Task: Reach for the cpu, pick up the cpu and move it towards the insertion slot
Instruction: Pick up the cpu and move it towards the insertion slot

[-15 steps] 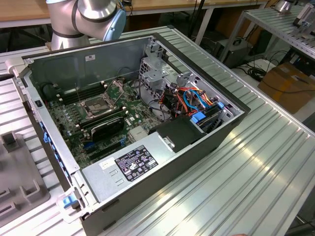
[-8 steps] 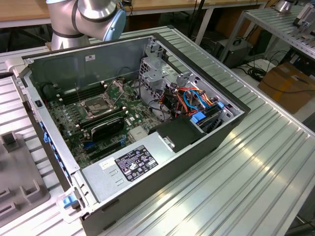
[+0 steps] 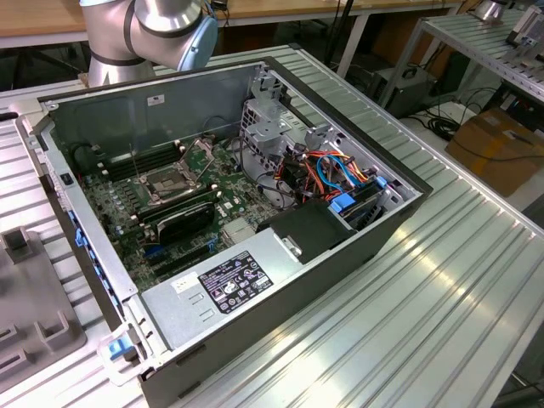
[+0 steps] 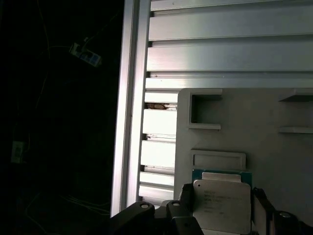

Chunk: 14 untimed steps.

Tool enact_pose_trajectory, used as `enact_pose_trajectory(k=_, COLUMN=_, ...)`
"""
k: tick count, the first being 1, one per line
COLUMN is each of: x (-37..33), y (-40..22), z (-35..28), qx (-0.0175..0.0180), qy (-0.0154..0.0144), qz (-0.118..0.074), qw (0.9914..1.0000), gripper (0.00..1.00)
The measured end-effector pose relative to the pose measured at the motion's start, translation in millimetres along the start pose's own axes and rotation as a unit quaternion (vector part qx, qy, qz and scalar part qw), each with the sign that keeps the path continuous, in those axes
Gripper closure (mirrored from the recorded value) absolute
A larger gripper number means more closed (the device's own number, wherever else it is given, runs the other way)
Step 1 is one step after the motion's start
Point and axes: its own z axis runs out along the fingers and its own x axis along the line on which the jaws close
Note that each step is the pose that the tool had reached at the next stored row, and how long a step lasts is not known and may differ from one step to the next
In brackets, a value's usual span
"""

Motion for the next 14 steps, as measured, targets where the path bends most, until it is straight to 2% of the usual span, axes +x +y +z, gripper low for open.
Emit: enact_pose_trajectory(k=14, x=0.1, y=0.1, z=-1.8, qx=0.0001, qy=0.0004, qz=0.000, qw=1.00000, gripper=0.45)
